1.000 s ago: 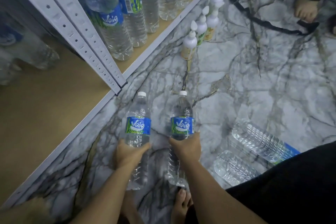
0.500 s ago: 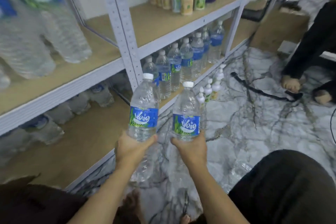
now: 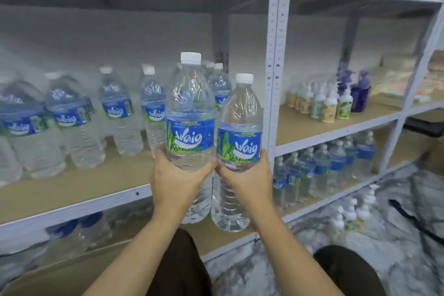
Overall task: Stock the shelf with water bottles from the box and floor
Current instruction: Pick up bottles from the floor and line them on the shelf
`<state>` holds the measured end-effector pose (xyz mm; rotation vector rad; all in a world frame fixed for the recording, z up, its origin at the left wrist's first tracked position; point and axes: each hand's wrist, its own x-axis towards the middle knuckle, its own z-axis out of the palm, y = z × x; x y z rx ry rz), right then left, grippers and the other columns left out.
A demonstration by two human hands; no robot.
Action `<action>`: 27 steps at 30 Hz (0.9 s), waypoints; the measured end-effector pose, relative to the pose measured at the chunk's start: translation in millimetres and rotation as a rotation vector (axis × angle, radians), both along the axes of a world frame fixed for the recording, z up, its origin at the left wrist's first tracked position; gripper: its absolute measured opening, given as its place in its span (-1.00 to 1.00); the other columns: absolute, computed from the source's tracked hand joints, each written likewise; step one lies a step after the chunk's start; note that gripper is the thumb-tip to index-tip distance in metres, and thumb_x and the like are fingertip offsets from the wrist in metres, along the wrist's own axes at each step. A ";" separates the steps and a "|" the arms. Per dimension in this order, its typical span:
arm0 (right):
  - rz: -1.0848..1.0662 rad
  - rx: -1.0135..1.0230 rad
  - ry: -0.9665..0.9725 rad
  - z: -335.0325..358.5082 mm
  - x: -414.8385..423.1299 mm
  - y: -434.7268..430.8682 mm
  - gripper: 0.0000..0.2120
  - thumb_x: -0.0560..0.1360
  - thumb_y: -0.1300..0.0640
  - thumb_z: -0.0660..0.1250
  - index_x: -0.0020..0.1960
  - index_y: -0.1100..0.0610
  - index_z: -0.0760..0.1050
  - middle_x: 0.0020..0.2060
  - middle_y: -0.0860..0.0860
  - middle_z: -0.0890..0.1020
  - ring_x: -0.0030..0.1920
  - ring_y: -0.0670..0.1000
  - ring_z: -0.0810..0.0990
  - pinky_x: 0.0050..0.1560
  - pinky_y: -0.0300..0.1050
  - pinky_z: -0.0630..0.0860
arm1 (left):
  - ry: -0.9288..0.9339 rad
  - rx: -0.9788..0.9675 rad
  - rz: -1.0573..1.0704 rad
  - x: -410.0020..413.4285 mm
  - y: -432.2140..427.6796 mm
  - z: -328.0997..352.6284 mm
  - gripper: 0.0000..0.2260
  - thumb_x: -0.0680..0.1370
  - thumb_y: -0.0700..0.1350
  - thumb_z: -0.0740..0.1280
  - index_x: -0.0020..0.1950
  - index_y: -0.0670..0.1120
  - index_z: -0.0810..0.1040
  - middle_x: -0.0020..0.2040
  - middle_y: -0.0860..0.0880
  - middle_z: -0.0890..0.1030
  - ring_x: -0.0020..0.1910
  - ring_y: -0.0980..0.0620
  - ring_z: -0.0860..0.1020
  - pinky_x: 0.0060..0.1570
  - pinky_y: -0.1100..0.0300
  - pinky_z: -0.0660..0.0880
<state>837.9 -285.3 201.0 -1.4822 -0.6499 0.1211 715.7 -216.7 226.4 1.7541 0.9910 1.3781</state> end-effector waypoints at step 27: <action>0.409 0.096 -0.139 15.7 -115.0 284.3 -0.25 0.11 0.10 0.68 0.16 -0.12 0.35 0.00 -0.25 0.57 0.01 -0.38 0.54 -0.01 -0.38 0.48 | -0.141 0.008 0.504 -124.4 212.8 1.3 -0.22 0.15 0.01 0.67 0.27 -0.03 0.41 0.03 0.07 0.50 0.03 0.05 0.49 0.02 0.21 0.37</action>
